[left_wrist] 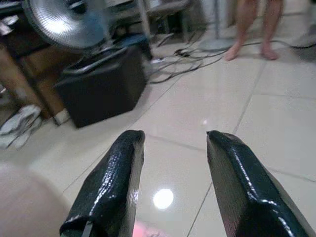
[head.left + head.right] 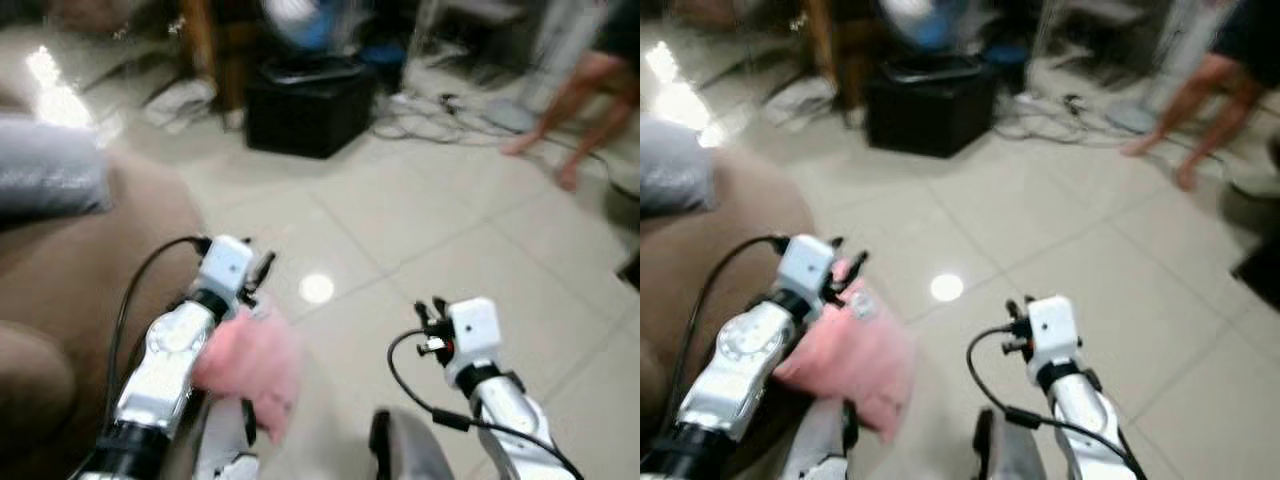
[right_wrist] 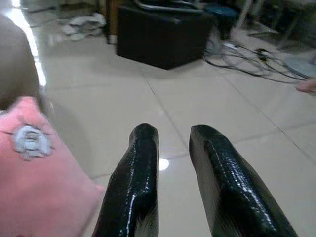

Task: Move the pillow to the sofa from floor

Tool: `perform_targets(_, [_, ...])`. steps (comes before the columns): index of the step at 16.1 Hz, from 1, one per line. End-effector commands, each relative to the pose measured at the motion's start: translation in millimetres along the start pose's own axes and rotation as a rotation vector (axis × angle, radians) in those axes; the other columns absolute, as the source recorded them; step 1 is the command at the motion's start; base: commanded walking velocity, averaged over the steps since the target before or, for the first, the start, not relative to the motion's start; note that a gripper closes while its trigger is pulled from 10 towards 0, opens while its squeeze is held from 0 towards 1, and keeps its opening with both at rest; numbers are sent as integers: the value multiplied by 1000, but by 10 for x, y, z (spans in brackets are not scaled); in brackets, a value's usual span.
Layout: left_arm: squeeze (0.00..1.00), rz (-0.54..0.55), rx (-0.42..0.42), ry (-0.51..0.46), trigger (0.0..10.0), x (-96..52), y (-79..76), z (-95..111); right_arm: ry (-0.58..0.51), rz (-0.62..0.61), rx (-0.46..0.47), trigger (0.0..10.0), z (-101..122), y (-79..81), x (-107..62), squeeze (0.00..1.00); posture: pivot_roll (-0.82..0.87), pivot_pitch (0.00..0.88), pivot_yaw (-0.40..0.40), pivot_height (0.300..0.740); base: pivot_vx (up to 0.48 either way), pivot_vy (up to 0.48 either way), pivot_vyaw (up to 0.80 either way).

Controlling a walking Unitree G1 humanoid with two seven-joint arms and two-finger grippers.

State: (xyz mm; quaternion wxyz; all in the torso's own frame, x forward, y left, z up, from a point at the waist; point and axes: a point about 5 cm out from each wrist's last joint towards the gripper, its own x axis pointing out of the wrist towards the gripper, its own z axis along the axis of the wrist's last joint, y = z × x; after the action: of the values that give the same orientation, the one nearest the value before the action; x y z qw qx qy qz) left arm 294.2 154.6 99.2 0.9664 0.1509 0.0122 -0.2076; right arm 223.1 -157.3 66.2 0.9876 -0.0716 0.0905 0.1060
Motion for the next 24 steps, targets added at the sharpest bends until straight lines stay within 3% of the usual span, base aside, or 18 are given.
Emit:
perform_targets(1, [0,-46,-9,-19,10000,45,-140,39,32,-34,-10,10000,-70,-104,-53,0,71,45,-53,575,307,0,0])
perform_targets(5, [0,-45,-12,15,10000,34,-143,-24,40,-5,3,10000,-91,-75,-66,0,69,43,-49,575,213,0,0])
perform_targets(9, [0,2,2,201,10000,82,-108,-344,48,44,-5,10000,-103,-15,-44,0,71,65,-52,550,0,0,0])
perform_targets(10, [0,20,25,315,10000,159,-90,-525,55,80,-18,10000,-105,40,-25,0,70,102,-58,535,0,0,0])
perform_targets(14, [0,27,73,471,10000,204,-55,-732,68,121,-34,10000,-111,92,-23,0,51,167,-71,505,0,0,0])
perform_targets(17, [0,61,181,562,10000,187,56,-828,85,160,-74,10000,-92,113,-49,0,14,227,-82,485,0,0,0])
perform_targets(19, [0,214,194,582,10000,189,265,-797,57,196,-79,10000,-21,155,-70,0,-29,266,-90,485,0,0,0])
perform_targets(20, [1000,317,200,567,10000,193,408,-744,28,225,-77,10000,65,193,-91,0,-50,282,-94,485,0,0,0])
perform_targets(24, [1000,351,304,598,10000,140,554,-744,-3,336,-78,10000,197,318,-160,0,-82,322,-122,485,0,0,0])
